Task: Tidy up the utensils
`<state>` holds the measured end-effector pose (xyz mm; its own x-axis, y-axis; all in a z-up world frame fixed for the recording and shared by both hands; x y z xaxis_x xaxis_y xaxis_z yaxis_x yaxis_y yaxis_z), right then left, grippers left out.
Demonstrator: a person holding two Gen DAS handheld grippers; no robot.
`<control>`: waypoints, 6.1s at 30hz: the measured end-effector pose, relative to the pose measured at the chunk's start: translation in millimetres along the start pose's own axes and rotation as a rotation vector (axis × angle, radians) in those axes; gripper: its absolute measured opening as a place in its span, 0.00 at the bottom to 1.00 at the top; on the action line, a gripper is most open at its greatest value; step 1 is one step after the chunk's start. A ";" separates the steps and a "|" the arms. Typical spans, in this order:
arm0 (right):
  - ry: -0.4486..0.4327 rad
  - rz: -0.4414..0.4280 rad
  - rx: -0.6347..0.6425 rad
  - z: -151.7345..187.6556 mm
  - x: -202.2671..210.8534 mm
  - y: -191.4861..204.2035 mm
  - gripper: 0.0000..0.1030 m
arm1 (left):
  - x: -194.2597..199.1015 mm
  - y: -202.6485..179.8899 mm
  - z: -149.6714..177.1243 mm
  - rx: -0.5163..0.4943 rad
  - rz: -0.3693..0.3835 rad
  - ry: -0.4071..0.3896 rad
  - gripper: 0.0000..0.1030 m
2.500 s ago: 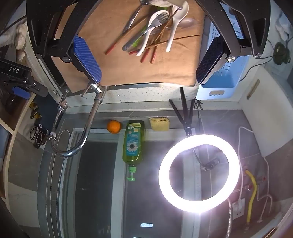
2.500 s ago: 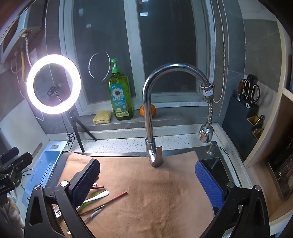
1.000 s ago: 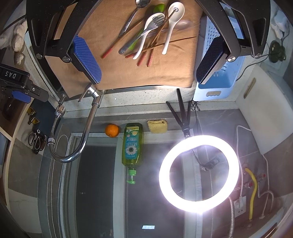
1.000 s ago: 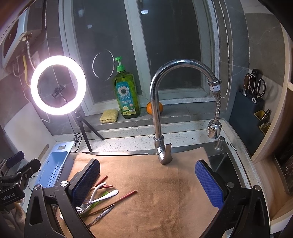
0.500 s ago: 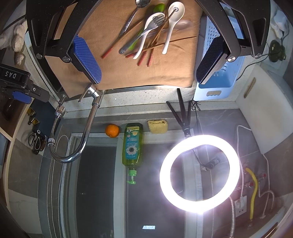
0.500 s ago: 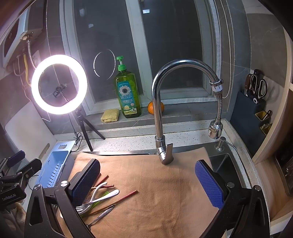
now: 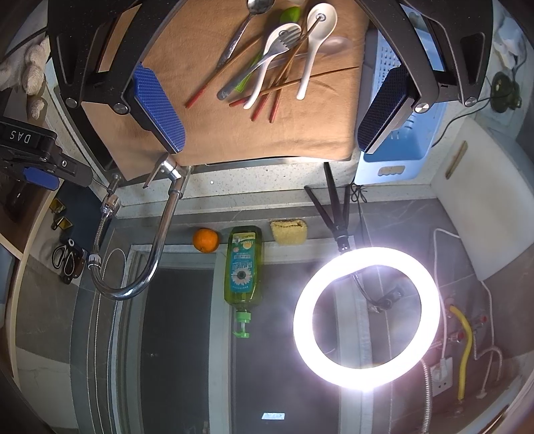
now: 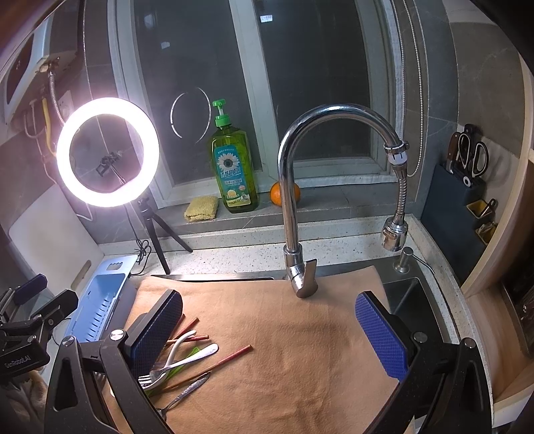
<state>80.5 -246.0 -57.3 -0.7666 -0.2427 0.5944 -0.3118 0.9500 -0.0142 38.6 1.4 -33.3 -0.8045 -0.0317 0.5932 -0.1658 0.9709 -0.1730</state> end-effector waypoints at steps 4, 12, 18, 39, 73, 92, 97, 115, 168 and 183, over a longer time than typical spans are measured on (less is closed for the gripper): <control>0.002 -0.002 -0.001 1.1 -0.7 1.4 1.00 | -0.2 -0.2 0.7 0.000 0.000 0.001 0.99; 0.016 -0.011 -0.005 3.4 -4.6 2.6 1.00 | -4.6 -2.0 5.3 -0.003 0.001 0.012 1.00; 0.032 -0.020 -0.012 6.4 -9.6 2.9 1.00 | -8.1 -0.2 6.6 -0.002 -0.004 0.025 0.99; 0.222 -0.211 -0.043 60.8 -58.8 30.0 0.99 | -17.0 53.8 85.5 0.013 -0.052 0.229 0.99; 0.670 -0.643 -0.223 160.2 -147.2 148.3 0.21 | -58.1 43.8 203.2 -0.096 0.141 0.527 0.55; 0.720 -0.602 -0.321 167.7 -162.4 148.5 0.19 | -58.4 45.3 206.7 -0.106 0.192 0.517 0.47; 0.716 -0.594 -0.335 167.1 -164.6 149.9 0.19 | -64.2 43.5 206.3 -0.123 0.201 0.513 0.32; 0.695 -0.566 -0.440 174.5 -143.1 118.3 0.09 | -62.9 19.4 199.5 -0.123 0.302 0.522 0.31; 0.673 -0.827 -0.079 44.8 -250.7 422.9 0.06 | -119.3 274.1 93.5 0.083 -0.050 0.412 0.31; 0.548 -0.686 0.099 23.5 -214.5 400.5 0.27 | -77.0 279.1 79.6 0.104 -0.100 0.330 0.31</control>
<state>106.8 182.0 -209.4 -0.0238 -0.6011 0.7988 -0.6710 0.6019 0.4330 8.9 255.9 -189.9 -0.5566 -0.0308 0.8302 -0.3058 0.9368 -0.1702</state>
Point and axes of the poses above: each gripper's, at about its wrist camera, not at the fingertips, and x roughly against the way its jaws point, y to its left, z to its underside, the point moved 5 cm from there along -x, roughly the way its jaws point, and after that the axes turned 12 degrees about x, right-handed, at the moved point
